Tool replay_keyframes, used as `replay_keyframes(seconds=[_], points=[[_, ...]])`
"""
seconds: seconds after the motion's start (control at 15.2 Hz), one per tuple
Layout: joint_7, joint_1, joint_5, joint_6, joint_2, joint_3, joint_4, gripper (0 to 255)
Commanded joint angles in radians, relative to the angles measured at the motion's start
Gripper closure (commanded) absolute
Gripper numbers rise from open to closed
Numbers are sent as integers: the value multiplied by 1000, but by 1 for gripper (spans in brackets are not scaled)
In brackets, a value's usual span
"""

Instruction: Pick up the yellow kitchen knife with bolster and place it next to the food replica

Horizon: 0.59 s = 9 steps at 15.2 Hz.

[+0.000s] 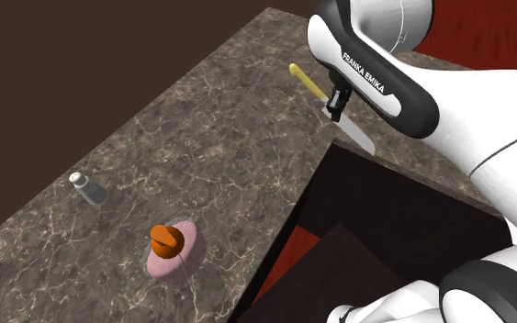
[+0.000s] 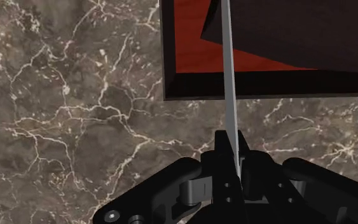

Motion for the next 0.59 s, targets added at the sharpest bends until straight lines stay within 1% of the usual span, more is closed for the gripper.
replay_keyframes(seconds=[0.0, 0.53], points=[[-42, -19, -16, 2, -24, -24, -22, 255], [-221, -94, -73, 12, -74, -134, -58, 255]])
